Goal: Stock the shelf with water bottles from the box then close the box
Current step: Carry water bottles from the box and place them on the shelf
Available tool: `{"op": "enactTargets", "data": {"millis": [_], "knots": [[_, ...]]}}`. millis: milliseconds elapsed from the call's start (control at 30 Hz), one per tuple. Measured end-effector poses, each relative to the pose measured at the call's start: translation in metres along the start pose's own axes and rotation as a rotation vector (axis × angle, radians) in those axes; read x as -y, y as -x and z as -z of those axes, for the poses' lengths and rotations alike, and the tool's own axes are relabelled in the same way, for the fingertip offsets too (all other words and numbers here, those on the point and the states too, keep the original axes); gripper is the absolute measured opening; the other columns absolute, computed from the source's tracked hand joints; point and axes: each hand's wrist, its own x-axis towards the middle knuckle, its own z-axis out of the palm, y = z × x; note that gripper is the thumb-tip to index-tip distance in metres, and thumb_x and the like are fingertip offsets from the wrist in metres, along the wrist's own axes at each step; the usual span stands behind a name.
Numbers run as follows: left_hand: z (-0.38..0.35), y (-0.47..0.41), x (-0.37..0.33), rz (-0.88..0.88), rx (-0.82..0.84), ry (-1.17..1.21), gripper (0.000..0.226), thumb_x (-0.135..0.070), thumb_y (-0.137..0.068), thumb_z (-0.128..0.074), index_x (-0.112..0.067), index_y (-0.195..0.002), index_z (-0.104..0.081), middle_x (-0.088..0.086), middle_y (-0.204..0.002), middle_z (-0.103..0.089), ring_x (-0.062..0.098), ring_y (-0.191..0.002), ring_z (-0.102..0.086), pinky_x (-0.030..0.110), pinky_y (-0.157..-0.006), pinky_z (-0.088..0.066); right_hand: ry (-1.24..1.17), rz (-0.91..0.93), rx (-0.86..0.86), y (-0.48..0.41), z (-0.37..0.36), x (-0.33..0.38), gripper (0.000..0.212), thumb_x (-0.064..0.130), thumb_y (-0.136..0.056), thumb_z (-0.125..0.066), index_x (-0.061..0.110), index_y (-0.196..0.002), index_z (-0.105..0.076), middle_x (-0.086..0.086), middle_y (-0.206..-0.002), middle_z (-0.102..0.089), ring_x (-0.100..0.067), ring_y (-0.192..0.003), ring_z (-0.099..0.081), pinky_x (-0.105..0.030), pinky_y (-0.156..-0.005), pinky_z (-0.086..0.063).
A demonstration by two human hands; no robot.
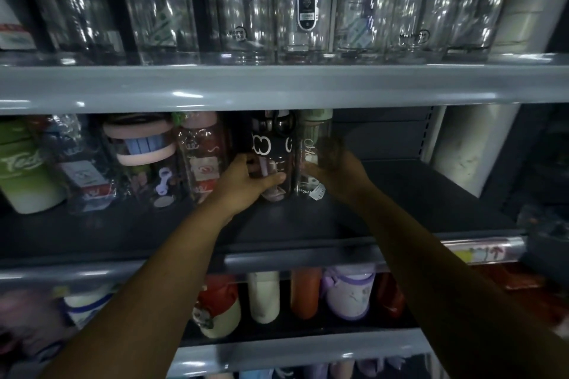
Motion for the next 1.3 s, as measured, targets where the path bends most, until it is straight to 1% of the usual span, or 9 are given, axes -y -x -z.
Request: {"op": "enactTargets", "data": {"millis": [67, 200, 333, 400, 567, 667, 767, 933, 1300], "knots": [[0.004, 0.011, -0.005, 0.003, 0.015, -0.067, 0.062, -0.027, -0.083, -0.086, -0.009, -0.134, -0.055, -0.013, -0.102, -0.066, -0.005, -0.09, -0.065, 0.015, -0.074, -0.051, 0.053, 0.014, 0.014, 0.008, 0.001, -0.004, 0.039, 0.039, -0.091, -0.072, 0.016, -0.12, -0.061, -0.004, -0.107, -0.065, -0.021, -0.093, -0.064, -0.025, -0.077, -0.044], [0.018, 0.052, -0.011, -0.092, -0.093, -0.217, 0.064, -0.033, -0.084, -0.082, -0.015, -0.139, -0.054, -0.003, -0.115, -0.064, 0.017, -0.11, -0.065, 0.035, -0.097, -0.053, 0.03, 0.079, -0.112, 0.048, 0.019, -0.013, 0.045, 0.035, -0.088, -0.077, 0.011, -0.122, -0.062, -0.004, -0.109, -0.072, -0.018, -0.092, -0.07, -0.003, -0.067, -0.041], [0.02, 0.122, -0.021, -0.492, -0.178, -0.197, 0.03, -0.03, -0.09, -0.071, -0.028, -0.119, -0.063, -0.014, -0.113, -0.063, -0.002, -0.108, -0.06, 0.014, -0.094, -0.045, -0.026, 0.276, -0.185, 0.124, 0.037, -0.016, 0.03, 0.019, -0.093, -0.071, 0.013, -0.121, -0.063, -0.005, -0.116, -0.068, -0.021, -0.104, -0.068, -0.038, -0.089, -0.057], [0.015, 0.156, -0.015, -0.542, -0.111, -0.165, 0.026, -0.031, -0.093, -0.071, -0.031, -0.117, -0.063, -0.022, -0.116, -0.061, -0.005, -0.111, -0.058, 0.007, -0.093, -0.04, -0.031, 0.255, -0.22, 0.168, 0.043, -0.024, 0.033, 0.026, -0.093, -0.066, 0.014, -0.124, -0.064, 0.003, -0.12, -0.065, -0.012, -0.108, -0.066, -0.034, -0.088, -0.058], [-0.041, 0.208, 0.041, -0.457, 0.165, -0.055, 0.024, -0.037, -0.091, -0.07, -0.029, -0.113, -0.066, -0.02, -0.113, -0.064, 0.003, -0.108, -0.063, 0.017, -0.091, -0.046, 0.011, -0.063, -0.275, 0.269, 0.036, -0.063, 0.027, 0.033, -0.091, -0.068, 0.045, -0.114, -0.06, 0.027, -0.115, -0.063, 0.002, -0.104, -0.065, -0.017, -0.084, -0.054], [-0.105, 0.239, 0.078, -0.374, 0.396, 0.023, 0.026, -0.04, -0.092, -0.066, -0.026, -0.115, -0.065, -0.014, -0.113, -0.067, 0.008, -0.109, -0.065, 0.028, -0.091, -0.052, 0.072, -0.322, -0.368, 0.336, 0.022, -0.099, 0.03, 0.026, -0.09, -0.073, 0.039, -0.113, -0.059, 0.013, -0.111, -0.065, -0.002, -0.1, -0.065, -0.029, -0.085, -0.058], [-0.164, 0.283, 0.099, -0.343, 0.624, 0.041, 0.033, -0.049, -0.09, -0.064, -0.028, -0.116, -0.065, -0.013, -0.115, -0.068, 0.0, -0.11, -0.062, 0.022, -0.093, -0.051, 0.205, -0.529, -0.308, 0.409, 0.021, -0.117, 0.039, 0.034, -0.089, -0.072, 0.05, -0.119, -0.05, 0.015, -0.115, -0.06, 0.007, -0.1, -0.061, -0.017, -0.082, -0.054], [-0.229, 0.353, 0.093, -0.422, 0.811, 0.008, 0.035, -0.026, -0.087, -0.08, -0.022, -0.119, -0.068, -0.01, -0.115, -0.069, -0.009, -0.109, -0.058, 0.014, -0.093, -0.047, 0.372, -0.88, -0.268, 0.515, 0.049, -0.135, 0.06, 0.042, -0.093, -0.067, 0.028, -0.146, -0.043, 0.005, -0.145, -0.052, -0.015, -0.125, -0.056, -0.033, -0.097, -0.052], [-0.392, 0.559, -0.038, -0.584, 1.12, -0.062, 0.043, -0.039, -0.089, -0.068, -0.028, -0.13, -0.061, -0.019, -0.128, -0.057, 0.005, -0.119, -0.055, 0.029, -0.103, -0.048, 0.367, -1.133, -0.503, 0.758, 0.188, -0.188, 0.061, 0.044, -0.095, -0.065, 0.022, -0.147, -0.042, -0.001, -0.145, -0.051, -0.023, -0.123, -0.057, -0.04, -0.096, -0.051]]}}
